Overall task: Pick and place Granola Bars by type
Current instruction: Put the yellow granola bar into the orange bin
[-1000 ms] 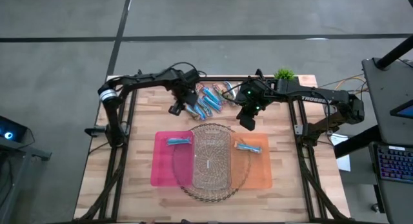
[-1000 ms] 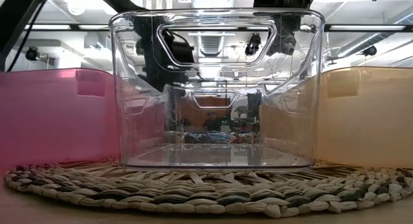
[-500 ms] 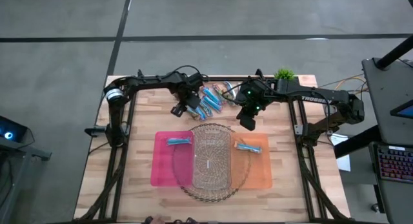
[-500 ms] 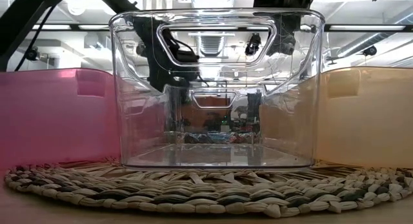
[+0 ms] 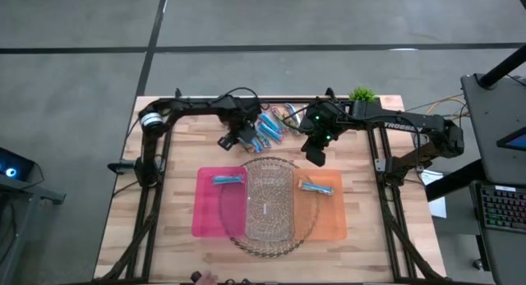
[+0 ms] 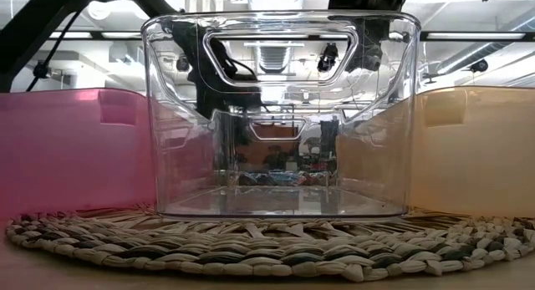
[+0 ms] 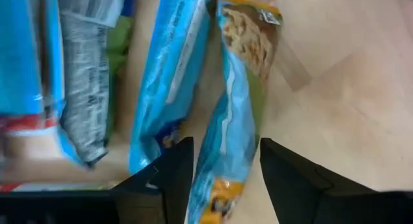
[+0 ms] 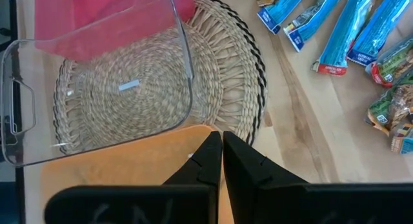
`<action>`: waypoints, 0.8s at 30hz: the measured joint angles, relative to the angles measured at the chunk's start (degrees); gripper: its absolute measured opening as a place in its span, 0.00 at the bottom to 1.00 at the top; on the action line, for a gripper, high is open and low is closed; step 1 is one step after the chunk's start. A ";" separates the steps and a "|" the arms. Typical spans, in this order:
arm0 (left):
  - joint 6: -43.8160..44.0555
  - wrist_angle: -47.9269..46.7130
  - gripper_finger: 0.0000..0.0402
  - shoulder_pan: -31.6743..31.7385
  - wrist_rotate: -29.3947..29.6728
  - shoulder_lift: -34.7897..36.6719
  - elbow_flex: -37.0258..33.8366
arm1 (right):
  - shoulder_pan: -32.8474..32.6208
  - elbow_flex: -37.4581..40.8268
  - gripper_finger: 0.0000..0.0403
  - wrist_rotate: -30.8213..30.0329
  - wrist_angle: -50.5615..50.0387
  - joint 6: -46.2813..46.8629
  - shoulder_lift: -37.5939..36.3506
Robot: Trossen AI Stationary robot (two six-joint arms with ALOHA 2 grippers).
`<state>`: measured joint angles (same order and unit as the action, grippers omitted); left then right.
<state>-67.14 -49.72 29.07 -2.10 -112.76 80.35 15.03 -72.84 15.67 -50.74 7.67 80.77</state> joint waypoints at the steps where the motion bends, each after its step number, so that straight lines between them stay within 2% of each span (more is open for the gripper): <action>1: 0.26 -0.37 0.40 -0.04 0.01 -0.31 -0.01 | 0.00 0.00 0.02 -0.01 0.00 -0.21 0.00; 13: 1.19 -0.43 0.39 -0.41 0.71 -1.86 0.06 | 0.00 0.00 0.02 -0.07 0.04 -0.40 0.00; 24: 1.76 -0.50 0.20 -0.47 1.17 -1.85 0.06 | 0.04 0.00 0.02 -0.23 0.07 -0.69 0.00</action>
<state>-65.38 -50.22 28.60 -0.93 -114.61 80.40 15.07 -72.84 15.44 -50.68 6.98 80.77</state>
